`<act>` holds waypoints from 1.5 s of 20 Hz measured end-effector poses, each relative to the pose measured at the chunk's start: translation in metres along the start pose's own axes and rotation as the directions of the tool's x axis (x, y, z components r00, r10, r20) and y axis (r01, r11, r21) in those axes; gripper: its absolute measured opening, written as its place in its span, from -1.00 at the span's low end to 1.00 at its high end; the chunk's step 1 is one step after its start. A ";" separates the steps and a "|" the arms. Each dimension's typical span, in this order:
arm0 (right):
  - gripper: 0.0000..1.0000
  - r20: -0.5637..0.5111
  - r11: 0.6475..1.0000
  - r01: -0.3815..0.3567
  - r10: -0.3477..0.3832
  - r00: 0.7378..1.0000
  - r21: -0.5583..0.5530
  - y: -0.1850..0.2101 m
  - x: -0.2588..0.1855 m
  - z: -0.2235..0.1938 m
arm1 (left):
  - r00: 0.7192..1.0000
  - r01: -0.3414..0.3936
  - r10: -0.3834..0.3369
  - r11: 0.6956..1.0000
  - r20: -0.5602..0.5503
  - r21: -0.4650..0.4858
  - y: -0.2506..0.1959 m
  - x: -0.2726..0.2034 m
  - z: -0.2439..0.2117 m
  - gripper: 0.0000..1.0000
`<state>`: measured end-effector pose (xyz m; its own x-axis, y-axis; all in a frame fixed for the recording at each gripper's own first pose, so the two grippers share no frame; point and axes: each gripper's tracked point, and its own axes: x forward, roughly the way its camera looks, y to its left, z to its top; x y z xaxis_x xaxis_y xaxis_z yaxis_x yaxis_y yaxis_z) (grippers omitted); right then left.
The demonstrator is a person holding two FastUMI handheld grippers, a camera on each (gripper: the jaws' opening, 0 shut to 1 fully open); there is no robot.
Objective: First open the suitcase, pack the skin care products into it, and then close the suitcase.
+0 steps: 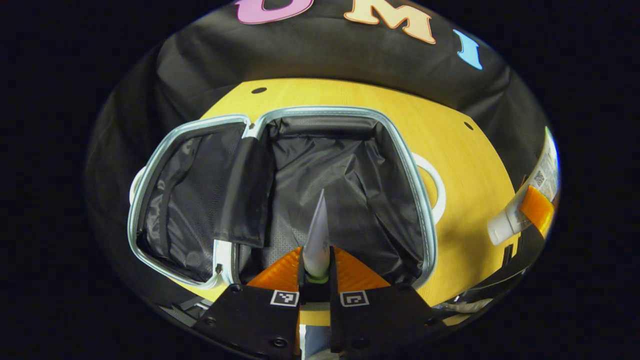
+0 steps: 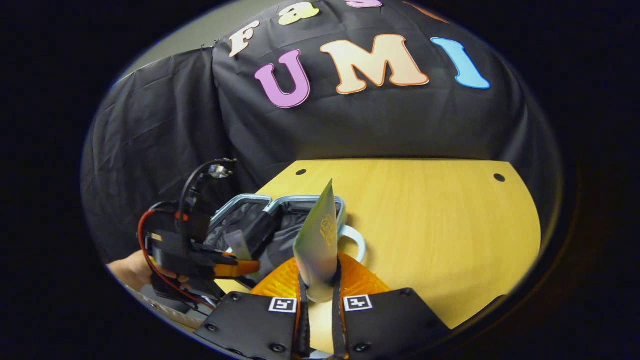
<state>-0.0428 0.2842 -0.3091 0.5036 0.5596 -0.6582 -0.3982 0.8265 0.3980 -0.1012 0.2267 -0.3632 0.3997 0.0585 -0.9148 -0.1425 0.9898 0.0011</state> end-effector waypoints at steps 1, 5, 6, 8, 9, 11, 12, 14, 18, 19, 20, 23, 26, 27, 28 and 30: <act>-0.61 -0.017 1.000 -0.007 0.007 1.000 -0.002 0.008 0.006 -0.005 | 1.000 0.001 -0.001 1.000 0.006 -0.016 0.003 0.004 0.002 -0.69; -0.61 -0.072 1.000 -0.025 0.026 0.997 0.012 0.031 0.028 -0.016 | 0.998 0.062 -0.060 0.997 0.032 -0.054 0.001 0.013 0.010 -0.59; -0.61 -0.084 1.000 -0.024 0.025 0.996 0.019 0.035 0.033 -0.020 | 0.997 0.073 -0.071 0.996 0.034 -0.043 0.000 0.015 0.011 -0.34; -0.61 -0.108 0.999 -0.026 0.029 0.994 0.029 0.041 0.045 -0.026 | 0.994 0.092 -0.093 0.996 0.061 0.008 -0.001 0.012 0.017 -0.03; -0.62 -0.125 0.999 -0.025 0.029 0.992 0.033 0.044 0.049 -0.030 | 0.991 0.101 -0.104 0.994 0.079 0.041 -0.002 0.010 0.022 0.18; -0.61 -0.162 0.999 -0.024 0.031 0.986 0.044 0.052 0.059 -0.041 | 0.985 0.108 -0.118 0.991 0.129 0.084 0.000 0.003 0.036 0.41; -0.61 -0.190 0.998 -0.020 0.030 0.981 0.052 0.055 0.064 -0.048 | 0.981 0.109 -0.122 0.990 0.150 0.090 0.004 -0.001 0.041 0.48; -0.61 -0.248 0.997 -0.018 0.035 0.968 0.073 0.062 0.077 -0.066 | 0.972 0.130 -0.141 0.989 0.188 0.073 0.010 -0.010 0.051 0.46; -0.61 -0.331 0.998 0.018 0.001 0.944 0.054 0.067 0.091 -0.089 | 0.957 0.122 -0.124 0.992 0.262 0.022 0.044 -0.028 0.071 0.48; -0.60 -0.351 0.999 0.030 -0.013 0.936 0.041 0.066 0.095 -0.096 | 0.956 0.118 -0.115 0.993 0.271 0.004 0.054 -0.031 0.074 0.48; -0.61 -0.374 0.999 0.046 -0.033 0.927 0.027 0.065 0.099 -0.103 | 0.954 0.108 -0.099 0.994 0.284 -0.017 0.066 -0.034 0.076 0.52; -0.57 -0.403 0.996 0.083 -0.070 0.912 0.014 0.064 0.103 -0.111 | 0.956 0.073 -0.050 0.995 0.290 -0.069 0.105 -0.036 0.076 0.53; -0.40 -0.390 0.995 0.070 -0.038 0.920 0.070 0.070 0.105 -0.104 | 0.954 0.028 0.008 0.993 0.299 -0.116 0.148 -0.039 0.077 0.53; -0.23 -0.357 0.993 0.066 -0.027 0.934 0.098 0.073 0.114 -0.097 | 0.952 0.014 0.028 0.991 0.303 -0.136 0.162 -0.041 0.079 0.53; 0.07 -0.324 0.991 0.063 -0.021 0.946 0.118 0.074 0.118 -0.086 | 0.950 0.002 0.047 0.988 0.309 -0.157 0.176 -0.043 0.081 0.48; 0.50 -0.270 0.988 0.061 -0.021 0.963 0.139 0.075 0.120 -0.066 | 0.942 -0.029 0.092 0.981 0.324 -0.193 0.203 -0.049 0.084 0.58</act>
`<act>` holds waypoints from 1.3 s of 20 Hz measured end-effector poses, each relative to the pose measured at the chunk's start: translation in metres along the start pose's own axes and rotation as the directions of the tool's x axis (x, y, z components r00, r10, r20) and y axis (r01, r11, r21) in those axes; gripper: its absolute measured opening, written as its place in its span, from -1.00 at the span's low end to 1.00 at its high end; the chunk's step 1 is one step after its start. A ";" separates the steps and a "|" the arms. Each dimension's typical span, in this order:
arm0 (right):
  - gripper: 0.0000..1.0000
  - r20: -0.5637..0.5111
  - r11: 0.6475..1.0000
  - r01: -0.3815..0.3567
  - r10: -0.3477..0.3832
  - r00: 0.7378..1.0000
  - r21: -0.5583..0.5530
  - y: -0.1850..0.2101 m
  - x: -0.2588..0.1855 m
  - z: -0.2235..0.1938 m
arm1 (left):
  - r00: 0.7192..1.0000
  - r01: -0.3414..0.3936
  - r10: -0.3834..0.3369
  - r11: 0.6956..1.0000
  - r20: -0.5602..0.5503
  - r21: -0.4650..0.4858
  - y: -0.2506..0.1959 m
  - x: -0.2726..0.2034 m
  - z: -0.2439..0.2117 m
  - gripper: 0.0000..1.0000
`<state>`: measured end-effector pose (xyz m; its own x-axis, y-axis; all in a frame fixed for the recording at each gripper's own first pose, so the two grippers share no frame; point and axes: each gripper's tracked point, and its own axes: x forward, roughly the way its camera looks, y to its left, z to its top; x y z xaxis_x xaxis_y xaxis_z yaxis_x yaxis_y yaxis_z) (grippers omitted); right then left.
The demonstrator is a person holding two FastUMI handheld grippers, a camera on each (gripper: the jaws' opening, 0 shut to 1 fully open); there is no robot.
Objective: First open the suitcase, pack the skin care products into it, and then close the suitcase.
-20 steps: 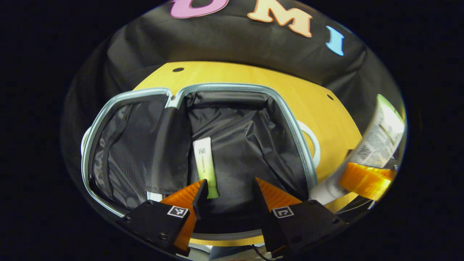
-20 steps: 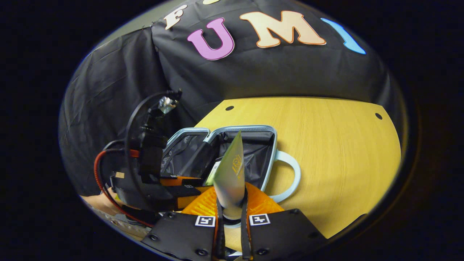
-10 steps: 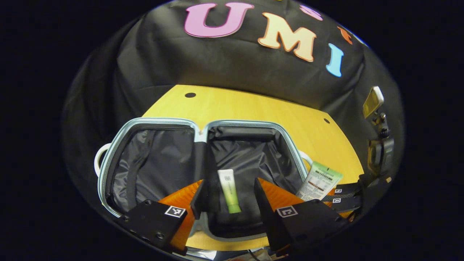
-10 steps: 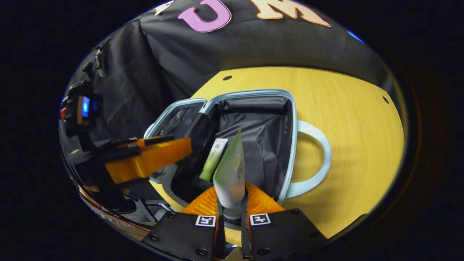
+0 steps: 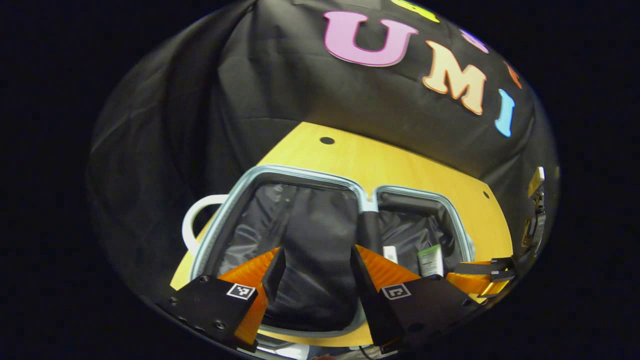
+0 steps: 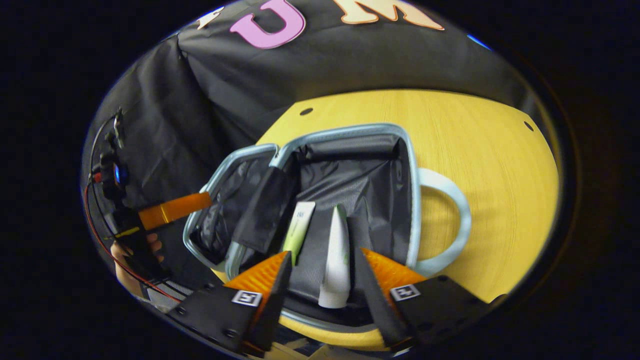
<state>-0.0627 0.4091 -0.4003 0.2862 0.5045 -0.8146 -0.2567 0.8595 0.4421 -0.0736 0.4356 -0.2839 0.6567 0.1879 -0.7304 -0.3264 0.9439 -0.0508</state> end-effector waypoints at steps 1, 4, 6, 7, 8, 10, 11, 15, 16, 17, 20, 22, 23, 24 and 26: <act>0.72 0.024 1.000 -0.007 0.007 1.000 0.008 0.002 -0.002 0.008 | 1.000 -0.021 0.021 1.000 0.012 -0.003 0.012 0.000 0.005 0.53; 0.94 0.107 0.999 -0.036 0.033 0.994 0.028 0.009 -0.011 0.029 | 0.995 -0.092 0.092 0.996 0.043 -0.008 0.049 -0.001 0.017 0.72; 0.96 0.176 0.998 -0.049 0.044 0.983 0.027 0.011 -0.022 0.047 | 0.990 -0.129 0.130 0.991 0.049 -0.021 0.071 -0.001 0.023 0.90; 0.95 0.209 0.999 -0.042 0.038 0.977 0.016 0.009 -0.027 0.056 | 0.988 -0.145 0.146 0.989 0.047 -0.027 0.082 0.000 0.024 0.91; 0.95 0.239 1.000 -0.027 0.026 0.971 0.003 0.005 -0.032 0.065 | 0.985 -0.163 0.164 0.986 0.047 -0.032 0.093 0.001 0.028 0.91; 0.96 0.279 1.000 0.008 -0.005 0.960 -0.009 -0.005 -0.042 0.077 | 0.979 -0.197 0.199 0.980 0.044 -0.041 0.117 0.004 0.031 0.91; 0.96 0.296 1.000 0.021 -0.018 0.955 -0.007 -0.010 -0.046 0.081 | 0.976 -0.212 0.214 0.976 0.039 -0.045 0.128 0.006 0.032 0.91; 0.96 0.355 0.996 0.081 -0.085 0.931 0.028 -0.037 -0.066 0.095 | 0.970 -0.241 0.242 0.967 0.006 -0.083 0.165 0.019 0.035 0.91; 0.96 0.364 0.994 0.101 -0.107 0.925 0.037 -0.045 -0.070 0.096 | 0.971 -0.239 0.240 0.967 -0.002 -0.088 0.171 0.024 0.033 0.91; 0.96 0.373 0.992 0.119 -0.126 0.919 0.044 -0.053 -0.074 0.096 | 0.971 -0.239 0.239 0.967 -0.015 -0.089 0.177 0.029 0.033 0.90; 0.96 0.376 0.984 0.166 -0.177 0.909 0.061 -0.071 -0.083 0.090 | 0.974 -0.226 0.222 0.969 -0.052 -0.097 0.188 0.047 0.027 0.87; 0.96 0.368 0.981 0.183 -0.196 0.909 0.070 -0.078 -0.086 0.085 | 0.972 -0.223 0.211 0.967 -0.103 -0.126 0.193 0.058 0.015 0.80; 0.96 0.372 0.978 0.193 -0.208 0.905 0.076 -0.081 -0.089 0.085 | 0.970 -0.226 0.209 0.964 -0.126 -0.139 0.196 0.065 0.009 0.76; 0.96 0.381 0.976 0.202 -0.219 0.898 0.083 -0.084 -0.092 0.087 | 0.967 -0.232 0.212 0.962 -0.145 -0.143 0.202 0.067 0.005 0.62; 0.96 0.396 0.974 0.208 -0.226 0.890 0.089 -0.085 -0.097 0.090 | 0.958 -0.245 0.217 0.960 -0.188 -0.139 0.212 0.072 -0.004 0.35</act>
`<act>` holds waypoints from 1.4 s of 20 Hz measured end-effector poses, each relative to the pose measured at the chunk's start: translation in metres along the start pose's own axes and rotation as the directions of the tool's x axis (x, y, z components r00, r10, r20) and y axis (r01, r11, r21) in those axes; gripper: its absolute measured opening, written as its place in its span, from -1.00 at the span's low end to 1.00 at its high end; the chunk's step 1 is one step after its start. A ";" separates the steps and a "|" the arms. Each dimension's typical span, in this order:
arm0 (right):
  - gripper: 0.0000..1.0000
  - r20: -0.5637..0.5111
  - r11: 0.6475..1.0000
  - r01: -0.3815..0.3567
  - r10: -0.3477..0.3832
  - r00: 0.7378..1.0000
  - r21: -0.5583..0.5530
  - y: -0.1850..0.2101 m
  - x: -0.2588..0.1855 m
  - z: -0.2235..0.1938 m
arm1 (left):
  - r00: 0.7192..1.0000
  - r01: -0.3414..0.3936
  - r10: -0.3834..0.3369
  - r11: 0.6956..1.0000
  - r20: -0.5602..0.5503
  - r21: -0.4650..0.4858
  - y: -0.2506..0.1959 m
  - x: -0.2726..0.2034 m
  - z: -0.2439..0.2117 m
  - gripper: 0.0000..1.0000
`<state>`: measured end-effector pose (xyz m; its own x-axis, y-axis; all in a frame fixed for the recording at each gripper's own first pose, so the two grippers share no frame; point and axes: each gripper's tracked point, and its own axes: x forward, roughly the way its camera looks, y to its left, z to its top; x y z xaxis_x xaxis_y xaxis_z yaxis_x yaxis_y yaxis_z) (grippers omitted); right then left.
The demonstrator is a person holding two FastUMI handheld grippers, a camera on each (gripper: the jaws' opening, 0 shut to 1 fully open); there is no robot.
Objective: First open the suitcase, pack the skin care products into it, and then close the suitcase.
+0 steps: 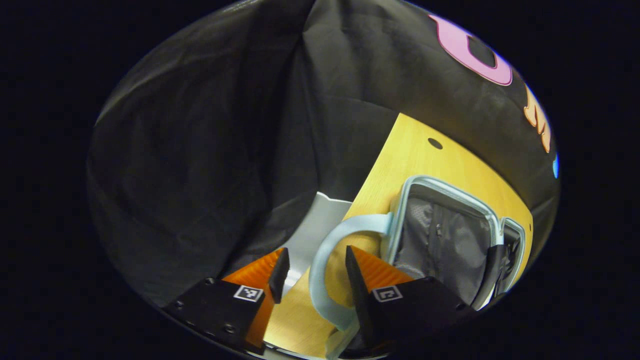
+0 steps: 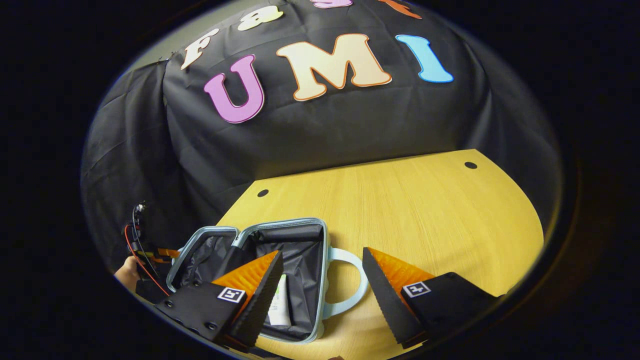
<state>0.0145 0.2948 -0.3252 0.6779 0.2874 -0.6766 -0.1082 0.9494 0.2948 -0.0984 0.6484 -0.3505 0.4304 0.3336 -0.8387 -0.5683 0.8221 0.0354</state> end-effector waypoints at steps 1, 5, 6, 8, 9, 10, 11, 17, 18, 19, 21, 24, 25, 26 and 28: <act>0.96 0.001 1.000 0.002 -0.002 1.000 -0.002 -0.001 -0.001 0.001 | 1.000 0.006 -0.005 1.000 -0.019 0.005 0.002 0.003 -0.003 0.08; 0.96 0.005 1.000 0.010 -0.010 1.000 -0.016 -0.008 0.000 0.005 | 0.999 0.027 -0.025 0.998 -0.033 0.050 -0.011 0.003 -0.003 -0.78; 0.96 0.007 1.000 0.013 -0.013 1.000 -0.020 -0.010 -0.001 0.005 | 0.999 0.030 -0.028 0.997 -0.028 0.069 -0.015 -0.003 0.000 -0.83; 0.96 0.015 0.999 0.007 -0.007 1.000 -0.038 -0.011 -0.004 0.005 | 1.000 0.008 -0.007 0.994 -0.009 0.109 -0.016 -0.015 0.005 -0.89; 0.96 0.019 0.999 0.003 -0.002 1.000 -0.053 -0.013 -0.005 0.005 | 1.000 0.000 -0.001 0.993 0.009 0.119 -0.017 -0.022 0.011 -0.91; 0.96 0.023 0.998 0.000 0.002 1.000 -0.069 -0.014 -0.006 0.005 | 1.000 0.000 -0.004 0.993 0.030 0.120 -0.019 -0.034 0.018 -0.92; 0.96 0.030 0.996 -0.004 0.006 1.000 -0.084 -0.016 -0.008 0.005 | 0.998 0.000 -0.006 0.993 0.057 0.120 -0.021 -0.045 0.026 -0.92; 0.96 0.068 0.986 -0.013 0.025 0.997 -0.168 -0.037 -0.027 0.015 | 0.975 -0.019 -0.015 0.988 0.222 0.152 -0.052 -0.124 0.071 -0.92; 0.96 0.076 0.985 -0.019 0.033 0.997 -0.171 -0.041 -0.030 0.019 | 0.965 -0.017 -0.023 0.989 0.262 0.150 -0.067 -0.137 0.077 -0.92; 0.96 0.077 0.985 -0.029 0.043 0.996 -0.170 -0.044 -0.031 0.021 | 0.952 0.008 -0.055 0.988 0.302 0.154 -0.082 -0.150 0.085 -0.92; 0.96 0.077 0.987 -0.029 0.042 0.996 -0.160 -0.055 -0.033 0.026 | 0.943 0.023 -0.073 0.988 0.325 0.155 -0.102 -0.176 0.093 -0.93; 0.96 0.121 0.989 -0.028 0.046 0.992 -0.148 -0.069 -0.037 0.043 | 0.928 0.051 -0.112 0.983 0.355 0.178 -0.130 -0.205 0.094 -0.92; 0.96 0.131 0.988 -0.030 0.050 0.990 -0.149 -0.074 -0.040 0.046 | 0.924 0.056 -0.121 0.981 0.362 0.186 -0.142 -0.210 0.093 -0.92; 0.96 0.133 0.988 -0.033 0.054 0.990 -0.153 -0.079 -0.043 0.047 | 0.919 0.056 -0.126 0.980 0.375 0.192 -0.153 -0.218 0.092 -0.94; 0.96 0.137 0.986 -0.029 0.052 0.989 -0.165 -0.095 -0.049 0.046 | 0.895 0.089 -0.167 0.975 0.414 0.202 -0.181 -0.236 0.095 -0.93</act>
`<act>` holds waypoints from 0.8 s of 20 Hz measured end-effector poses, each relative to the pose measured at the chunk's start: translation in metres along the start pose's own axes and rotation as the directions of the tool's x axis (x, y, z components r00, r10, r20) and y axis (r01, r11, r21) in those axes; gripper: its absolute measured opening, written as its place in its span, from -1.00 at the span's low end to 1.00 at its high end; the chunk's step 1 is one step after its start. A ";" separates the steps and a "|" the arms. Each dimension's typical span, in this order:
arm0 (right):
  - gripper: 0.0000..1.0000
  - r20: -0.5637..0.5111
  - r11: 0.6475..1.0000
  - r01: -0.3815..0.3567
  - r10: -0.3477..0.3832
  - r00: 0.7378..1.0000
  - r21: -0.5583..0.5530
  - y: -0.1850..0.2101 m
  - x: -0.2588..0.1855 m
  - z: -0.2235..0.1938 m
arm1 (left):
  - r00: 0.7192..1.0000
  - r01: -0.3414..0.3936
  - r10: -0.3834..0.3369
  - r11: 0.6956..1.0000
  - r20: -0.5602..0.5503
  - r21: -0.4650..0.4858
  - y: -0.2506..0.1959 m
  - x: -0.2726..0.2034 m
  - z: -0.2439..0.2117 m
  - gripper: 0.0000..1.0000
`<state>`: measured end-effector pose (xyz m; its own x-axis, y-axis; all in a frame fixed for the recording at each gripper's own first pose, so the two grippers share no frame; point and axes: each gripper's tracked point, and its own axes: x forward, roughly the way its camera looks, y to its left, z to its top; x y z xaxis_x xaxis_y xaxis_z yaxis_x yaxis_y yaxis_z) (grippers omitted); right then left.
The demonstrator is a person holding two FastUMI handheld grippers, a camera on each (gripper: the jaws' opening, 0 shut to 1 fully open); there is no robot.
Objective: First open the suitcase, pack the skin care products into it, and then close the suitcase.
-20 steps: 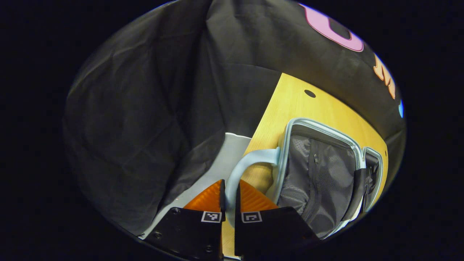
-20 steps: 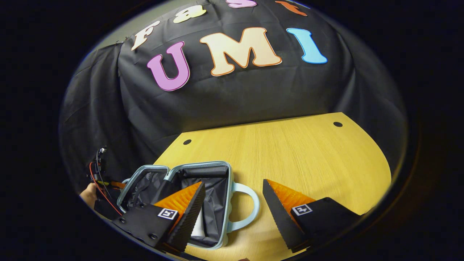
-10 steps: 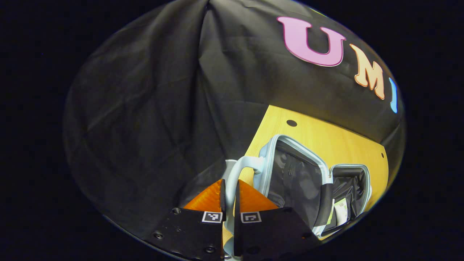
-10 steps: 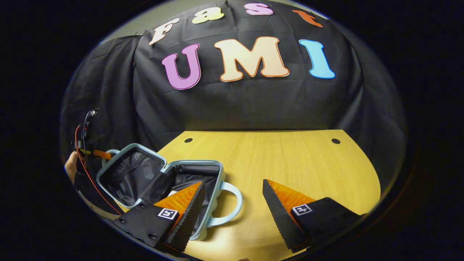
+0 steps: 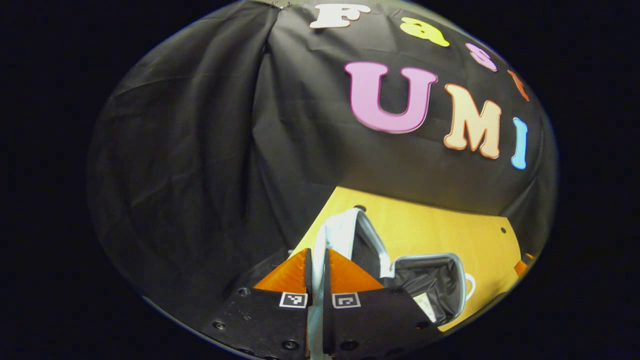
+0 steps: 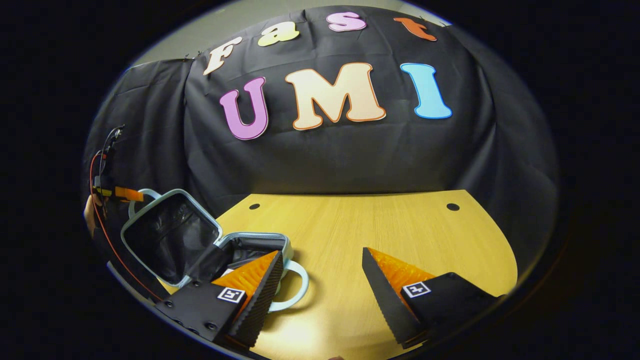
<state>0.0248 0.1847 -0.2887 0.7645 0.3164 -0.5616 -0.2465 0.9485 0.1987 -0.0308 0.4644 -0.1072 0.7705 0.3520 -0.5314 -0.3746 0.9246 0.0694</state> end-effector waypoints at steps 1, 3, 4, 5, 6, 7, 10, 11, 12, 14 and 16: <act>0.96 -0.002 1.000 0.006 -0.006 1.000 -0.001 -0.008 -0.002 -0.002 | 1.000 0.015 -0.015 1.000 0.012 0.006 -0.015 -0.006 0.004 -0.93; 0.96 -0.010 1.000 0.006 -0.005 1.000 0.019 -0.019 -0.006 -0.006 | 0.999 0.036 -0.038 0.999 0.030 0.040 -0.040 -0.014 0.009 -0.93; 0.96 -0.014 1.000 0.002 -0.001 1.000 0.031 -0.024 -0.007 -0.006 | 0.998 0.046 -0.048 0.998 0.034 0.046 -0.051 -0.017 0.010 -0.93; 0.97 -0.012 0.999 -0.003 0.003 1.000 0.038 -0.028 -0.009 -0.006 | 0.997 0.065 -0.067 0.996 0.032 0.054 -0.065 -0.022 0.011 -0.94; 0.96 -0.008 0.999 -0.006 0.006 1.000 0.037 -0.033 -0.011 -0.004 | 0.996 0.082 -0.085 0.995 0.040 0.055 -0.077 -0.026 0.013 -0.93; 0.96 -0.005 0.999 -0.010 0.010 1.000 0.033 -0.037 -0.013 -0.003 | 0.994 0.098 -0.101 0.993 0.040 0.058 -0.090 -0.030 0.013 -0.92; 0.96 0.003 1.000 -0.016 0.016 1.000 0.023 -0.048 -0.020 -0.001 | 0.983 0.175 -0.177 0.983 0.047 0.047 -0.132 -0.037 0.013 -0.93; 0.96 0.006 1.000 -0.017 0.017 1.000 0.024 -0.051 -0.022 -0.001 | 0.978 0.199 -0.201 0.979 0.048 0.047 -0.145 -0.038 0.010 -0.93; 0.96 0.009 1.000 -0.015 0.015 1.000 0.025 -0.055 -0.025 0.000 | 0.975 0.216 -0.218 0.975 0.047 0.049 -0.156 -0.039 0.008 -0.92; 0.96 0.010 1.000 -0.008 0.008 1.000 0.027 -0.067 -0.031 -0.002 | 0.967 0.245 -0.248 0.967 0.048 0.062 -0.178 -0.040 0.002 -0.92; 0.96 0.008 1.000 0.002 -0.002 1.000 0.026 -0.079 -0.036 -0.003 | 0.954 0.294 -0.297 0.954 0.047 0.058 -0.204 -0.042 -0.005 -0.92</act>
<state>0.0153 0.0984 -0.2865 0.7695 0.3146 -0.5557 -0.2297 0.9484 0.2187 0.0106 0.2604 -0.1029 0.8701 0.0680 -0.4881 -0.1009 0.9940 -0.0414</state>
